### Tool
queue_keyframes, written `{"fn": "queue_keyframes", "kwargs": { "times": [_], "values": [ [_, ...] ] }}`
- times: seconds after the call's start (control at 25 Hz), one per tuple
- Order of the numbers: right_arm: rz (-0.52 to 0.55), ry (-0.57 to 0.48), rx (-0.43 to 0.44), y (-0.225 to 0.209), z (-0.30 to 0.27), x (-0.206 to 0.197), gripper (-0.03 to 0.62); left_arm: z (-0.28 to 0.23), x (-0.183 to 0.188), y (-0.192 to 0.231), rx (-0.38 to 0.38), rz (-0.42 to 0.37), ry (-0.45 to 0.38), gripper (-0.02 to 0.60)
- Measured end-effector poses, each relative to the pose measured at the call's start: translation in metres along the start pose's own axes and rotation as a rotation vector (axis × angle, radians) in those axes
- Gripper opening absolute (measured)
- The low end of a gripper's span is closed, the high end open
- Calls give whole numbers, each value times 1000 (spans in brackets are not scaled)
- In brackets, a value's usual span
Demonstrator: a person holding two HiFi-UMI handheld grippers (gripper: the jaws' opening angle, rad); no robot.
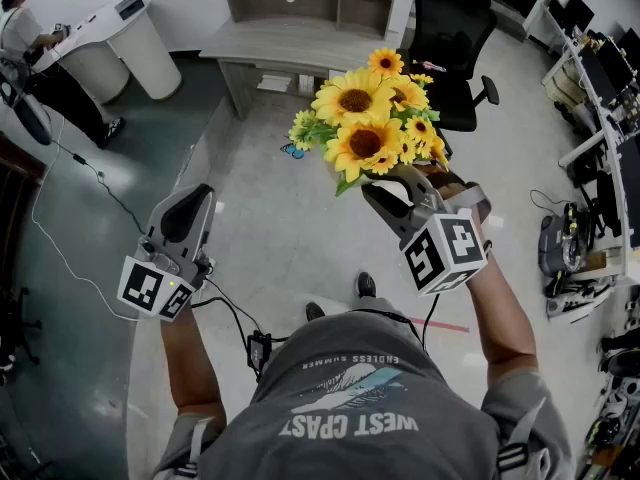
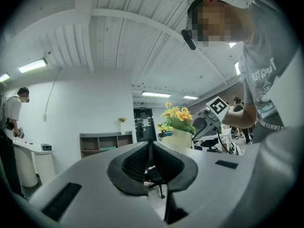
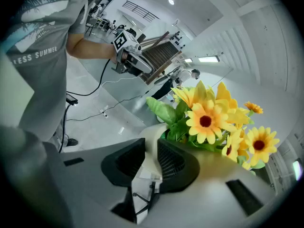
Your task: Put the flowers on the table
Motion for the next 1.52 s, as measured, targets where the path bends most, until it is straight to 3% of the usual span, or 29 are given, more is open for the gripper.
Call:
{"fn": "queue_keyframes", "kwargs": {
  "times": [0.64, 1.52],
  "values": [
    [-6, 7, 22, 0, 0, 0, 103, -2, 4, -12, -17, 8, -13, 38],
    [134, -132, 56, -2, 5, -14, 101, 21, 14, -65, 143, -49, 16, 38]
  ]
}}
Point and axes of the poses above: the fingertips, and each gripper's own axes: z backward along the fingers, y to its left, x out of its top, the point moved 6 cm from there along z, backward along the fingers, and after that the axes turned 8 degrees about x, right-handed, at the moved point
